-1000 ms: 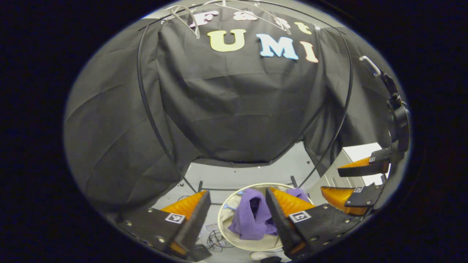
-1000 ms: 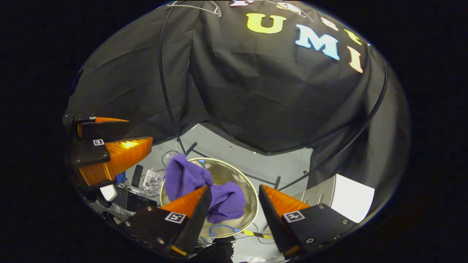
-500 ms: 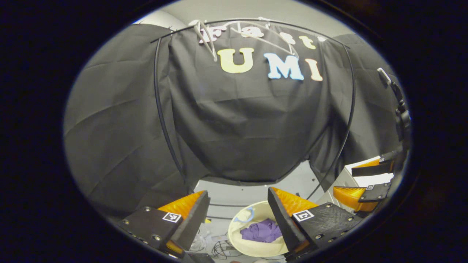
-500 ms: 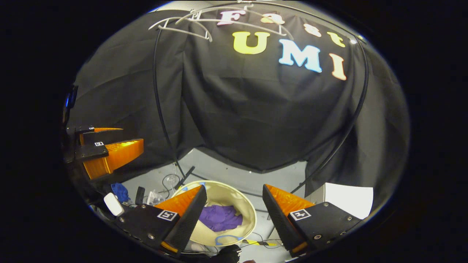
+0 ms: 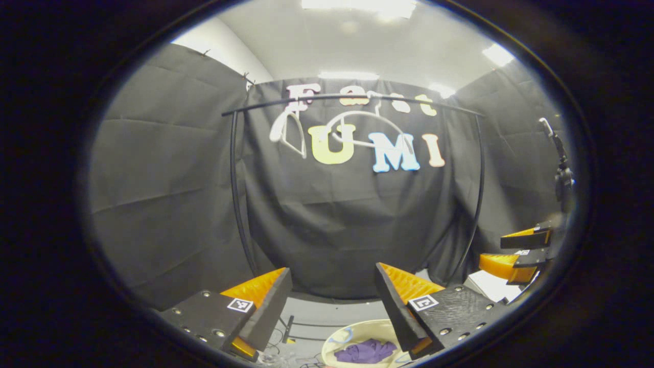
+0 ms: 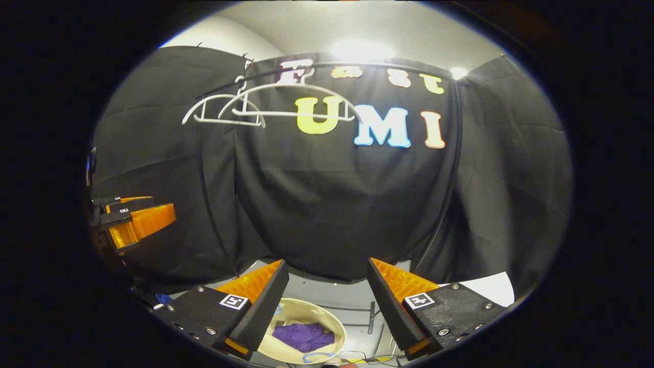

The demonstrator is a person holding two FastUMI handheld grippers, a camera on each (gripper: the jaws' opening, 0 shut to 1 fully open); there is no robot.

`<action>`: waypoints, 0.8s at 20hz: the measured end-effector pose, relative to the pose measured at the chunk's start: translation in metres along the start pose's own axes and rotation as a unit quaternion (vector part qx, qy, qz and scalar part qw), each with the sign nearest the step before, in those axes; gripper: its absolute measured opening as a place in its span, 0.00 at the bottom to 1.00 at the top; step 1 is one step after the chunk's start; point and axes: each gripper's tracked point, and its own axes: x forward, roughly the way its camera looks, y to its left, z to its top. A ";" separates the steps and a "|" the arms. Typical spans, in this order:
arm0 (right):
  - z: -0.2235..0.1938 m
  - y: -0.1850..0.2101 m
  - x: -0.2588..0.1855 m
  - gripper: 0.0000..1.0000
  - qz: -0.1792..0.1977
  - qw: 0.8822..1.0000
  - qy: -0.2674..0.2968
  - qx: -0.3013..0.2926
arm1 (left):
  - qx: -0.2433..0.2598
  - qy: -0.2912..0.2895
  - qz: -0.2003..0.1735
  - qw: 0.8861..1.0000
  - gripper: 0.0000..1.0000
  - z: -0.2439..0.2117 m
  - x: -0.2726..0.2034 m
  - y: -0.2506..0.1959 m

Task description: Grasp the clothes on the hanger with both hands and then place them into the laundry hamper below.

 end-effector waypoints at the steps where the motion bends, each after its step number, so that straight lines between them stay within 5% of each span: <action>1: 0.011 -0.009 -0.007 0.95 -0.010 1.000 -0.014 -0.002 | 0.002 -0.013 0.004 1.000 0.98 0.015 -0.003 0.002; 4: 0.043 -0.028 -0.028 0.96 -0.029 0.998 -0.052 -0.002 | 0.004 -0.048 0.015 0.999 0.94 0.059 -0.022 0.019; 9: 0.086 -0.060 -0.057 0.96 -0.056 0.992 -0.110 0.005 | 0.017 -0.100 0.036 0.994 0.99 0.115 -0.060 0.044; 16: 0.118 -0.102 -0.107 0.95 -0.106 0.979 -0.173 0.002 | 0.027 -0.144 0.090 0.985 0.99 0.157 -0.120 0.097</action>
